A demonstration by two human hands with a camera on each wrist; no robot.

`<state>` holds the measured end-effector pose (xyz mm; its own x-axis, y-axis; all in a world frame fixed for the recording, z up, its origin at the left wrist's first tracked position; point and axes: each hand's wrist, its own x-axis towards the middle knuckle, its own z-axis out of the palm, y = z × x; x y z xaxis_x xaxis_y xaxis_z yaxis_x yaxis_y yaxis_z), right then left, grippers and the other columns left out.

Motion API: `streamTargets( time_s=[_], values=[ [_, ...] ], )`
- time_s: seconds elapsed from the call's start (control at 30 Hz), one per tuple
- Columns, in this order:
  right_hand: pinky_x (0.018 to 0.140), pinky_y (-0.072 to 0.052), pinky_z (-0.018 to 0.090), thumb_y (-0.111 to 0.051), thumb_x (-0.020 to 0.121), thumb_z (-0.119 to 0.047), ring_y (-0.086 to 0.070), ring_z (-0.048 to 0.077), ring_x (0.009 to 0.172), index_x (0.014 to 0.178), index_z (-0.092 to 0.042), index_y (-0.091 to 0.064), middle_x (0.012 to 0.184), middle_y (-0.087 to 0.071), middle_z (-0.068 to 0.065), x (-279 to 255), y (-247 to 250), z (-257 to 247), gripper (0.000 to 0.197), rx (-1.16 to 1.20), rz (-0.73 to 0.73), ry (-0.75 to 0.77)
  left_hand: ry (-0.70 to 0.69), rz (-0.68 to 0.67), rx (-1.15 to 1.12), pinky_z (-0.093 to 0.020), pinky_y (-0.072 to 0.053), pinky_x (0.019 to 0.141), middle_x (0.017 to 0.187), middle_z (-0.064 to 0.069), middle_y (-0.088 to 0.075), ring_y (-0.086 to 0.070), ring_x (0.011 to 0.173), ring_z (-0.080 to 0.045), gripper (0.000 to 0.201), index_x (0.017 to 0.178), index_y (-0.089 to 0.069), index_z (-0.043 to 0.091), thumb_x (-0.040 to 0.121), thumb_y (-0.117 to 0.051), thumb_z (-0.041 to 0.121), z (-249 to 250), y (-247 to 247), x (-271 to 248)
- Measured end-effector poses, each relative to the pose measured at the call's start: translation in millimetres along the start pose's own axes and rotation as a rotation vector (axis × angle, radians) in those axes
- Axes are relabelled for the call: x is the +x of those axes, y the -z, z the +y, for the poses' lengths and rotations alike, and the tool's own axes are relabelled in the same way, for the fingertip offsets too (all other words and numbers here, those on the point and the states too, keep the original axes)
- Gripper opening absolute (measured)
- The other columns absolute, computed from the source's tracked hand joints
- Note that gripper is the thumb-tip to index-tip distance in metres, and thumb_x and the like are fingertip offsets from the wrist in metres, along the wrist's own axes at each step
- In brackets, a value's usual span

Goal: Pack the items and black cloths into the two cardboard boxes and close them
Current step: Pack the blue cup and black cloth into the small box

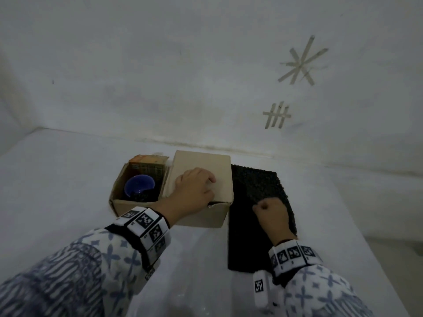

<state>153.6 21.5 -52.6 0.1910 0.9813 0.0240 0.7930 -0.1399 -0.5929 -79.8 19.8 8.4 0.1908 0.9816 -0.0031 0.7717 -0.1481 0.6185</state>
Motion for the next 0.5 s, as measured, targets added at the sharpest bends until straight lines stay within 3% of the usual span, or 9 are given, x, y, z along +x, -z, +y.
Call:
streamTargets(
  time_s=[0.03, 0.1, 0.17, 0.23, 0.33, 0.4, 0.47, 0.5],
  values=[
    [0.061, -0.038, 0.030, -0.063, 0.076, -0.016, -0.053, 0.029, 0.066, 0.048, -0.013, -0.053, 0.066, -0.051, 0.007, 0, 12, -12, 0.030, 0.071, 0.076, 0.019, 0.002, -0.023, -0.072, -0.035, -0.030, 0.103, 0.134, 0.001, -0.044, -0.038, 0.127, -0.022, 0.040, 0.124, -0.047, 0.028, 0.086, -0.061, 0.024, 3, 2, 1],
    [0.064, -0.037, 0.031, -0.060, 0.078, -0.015, -0.048, 0.023, 0.069, 0.056, -0.013, -0.048, 0.071, -0.049, 0.003, -3, 36, -48, 0.025, 0.253, 0.095, 0.071, -0.043, -0.088, -0.316, -0.038, -0.037, 0.103, 0.144, 0.004, -0.034, -0.036, 0.131, -0.021, 0.066, 0.138, -0.034, 0.027, 0.083, -0.070, 0.026, 11, 9, 2],
    [0.060, -0.034, 0.031, -0.057, 0.082, -0.009, -0.044, 0.019, 0.066, 0.063, -0.012, -0.046, 0.067, -0.047, 0.003, -6, 51, -90, 0.022, 0.419, -0.053, 0.146, -0.064, -0.154, -0.531, -0.034, -0.041, 0.096, 0.144, 0.010, -0.026, -0.037, 0.128, -0.017, 0.089, 0.147, -0.020, 0.029, 0.078, -0.076, 0.023, 19, 18, 3],
    [0.062, -0.036, 0.032, -0.056, 0.082, -0.011, -0.044, 0.019, 0.067, 0.063, -0.017, -0.044, 0.068, -0.046, 0.008, -10, 56, -129, 0.023, 0.588, -0.203, 0.209, -0.084, -0.168, -0.713, -0.036, -0.043, 0.101, 0.146, 0.006, -0.034, -0.042, 0.129, -0.016, 0.094, 0.146, -0.022, 0.029, 0.072, -0.080, 0.025, 17, 29, 5],
    [0.068, -0.036, 0.037, -0.060, 0.084, -0.017, -0.045, 0.022, 0.071, 0.065, -0.022, -0.046, 0.073, -0.045, 0.010, -11, 40, -170, 0.024, 0.699, -0.317, 0.237, 0.004, -0.096, -1.021, -0.045, -0.046, 0.103, 0.132, -0.010, -0.058, -0.057, 0.120, -0.025, 0.067, 0.135, -0.046, 0.018, 0.074, -0.072, 0.018, 0, 52, 3],
    [0.073, -0.038, 0.032, -0.064, 0.085, -0.019, -0.048, 0.018, 0.077, 0.072, -0.023, -0.049, 0.083, -0.045, 0.000, -10, 21, -191, 0.021, 0.425, -0.180, 0.357, 0.058, 0.021, -1.068, -0.051, -0.048, 0.099, 0.122, -0.012, -0.064, -0.062, 0.113, -0.030, 0.045, 0.122, -0.057, 0.014, 0.079, -0.069, 0.013, -17, 69, -2],
    [0.083, -0.042, 0.029, -0.068, 0.082, -0.020, -0.051, 0.021, 0.099, 0.093, -0.020, -0.053, 0.103, -0.042, -0.001, -12, 4, -212, 0.019, 0.239, -0.005, 0.434, 0.095, 0.159, -0.961, -0.053, -0.052, 0.091, 0.103, -0.014, -0.067, -0.064, 0.099, -0.034, 0.016, 0.097, -0.063, 0.014, 0.084, -0.061, 0.003, -39, 85, -7],
    [0.092, -0.042, 0.029, -0.069, 0.081, -0.019, -0.046, 0.023, 0.114, 0.111, -0.020, -0.051, 0.117, -0.039, 0.001, -12, -4, -221, 0.035, 0.234, -0.021, 0.458, 0.112, 0.210, -0.902, -0.051, -0.054, 0.084, 0.092, -0.014, -0.067, -0.064, 0.089, -0.035, 0.017, 0.084, -0.062, 0.016, 0.084, -0.058, -0.001, -51, 91, -8]
  ],
)
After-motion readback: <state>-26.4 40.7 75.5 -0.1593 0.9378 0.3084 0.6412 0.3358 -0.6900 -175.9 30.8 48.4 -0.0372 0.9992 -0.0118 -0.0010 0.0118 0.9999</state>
